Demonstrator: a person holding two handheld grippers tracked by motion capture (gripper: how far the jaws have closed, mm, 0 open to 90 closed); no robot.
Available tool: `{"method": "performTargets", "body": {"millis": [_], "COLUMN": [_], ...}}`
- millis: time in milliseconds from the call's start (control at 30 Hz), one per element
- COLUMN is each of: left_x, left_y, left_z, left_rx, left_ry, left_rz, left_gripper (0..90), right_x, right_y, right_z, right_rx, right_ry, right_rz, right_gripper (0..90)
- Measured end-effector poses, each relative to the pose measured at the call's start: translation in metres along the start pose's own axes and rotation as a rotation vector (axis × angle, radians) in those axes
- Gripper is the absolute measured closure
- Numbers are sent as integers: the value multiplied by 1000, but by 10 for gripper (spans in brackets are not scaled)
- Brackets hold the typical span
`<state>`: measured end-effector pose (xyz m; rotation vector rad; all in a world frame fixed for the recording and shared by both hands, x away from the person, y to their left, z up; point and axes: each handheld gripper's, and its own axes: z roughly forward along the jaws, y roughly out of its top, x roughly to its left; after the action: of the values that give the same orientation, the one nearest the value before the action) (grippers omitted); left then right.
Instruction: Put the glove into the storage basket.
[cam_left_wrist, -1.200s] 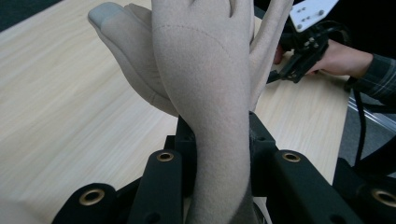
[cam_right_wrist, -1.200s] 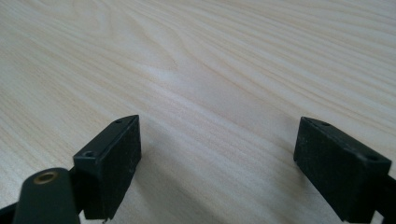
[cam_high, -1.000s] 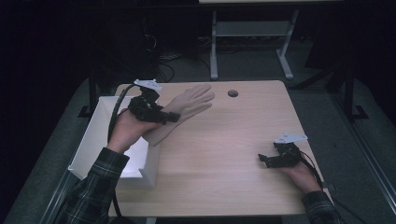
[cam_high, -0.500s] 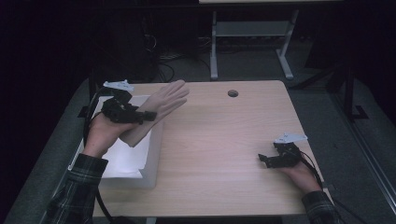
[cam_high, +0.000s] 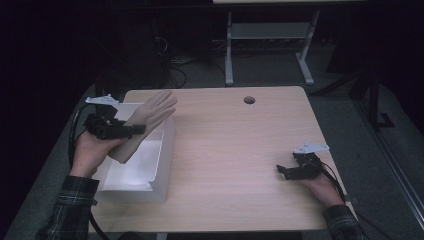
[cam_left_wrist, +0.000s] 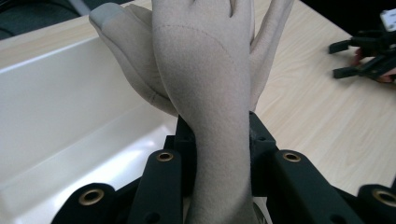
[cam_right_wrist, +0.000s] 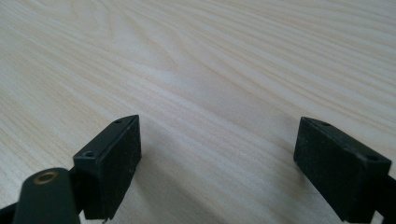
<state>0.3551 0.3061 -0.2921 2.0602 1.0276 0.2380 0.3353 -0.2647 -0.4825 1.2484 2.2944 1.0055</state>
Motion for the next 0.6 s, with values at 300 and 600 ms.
{"method": "performTargets", "body": {"millis": [300,600], "left_x": [20,30], "left_y": [-29,-54], "left_z": [2,21], "left_rx": [32,57], "left_ry": [69,123], "left_rz": [-46,-81], "left_gripper": [715,714], "right_x": [0,0], "right_y": [0,0], "right_z": [0,0], "right_rx": [0,0], "right_ry": [0,0], "right_rz": [0,-1], "right_gripper": [146,146]}}
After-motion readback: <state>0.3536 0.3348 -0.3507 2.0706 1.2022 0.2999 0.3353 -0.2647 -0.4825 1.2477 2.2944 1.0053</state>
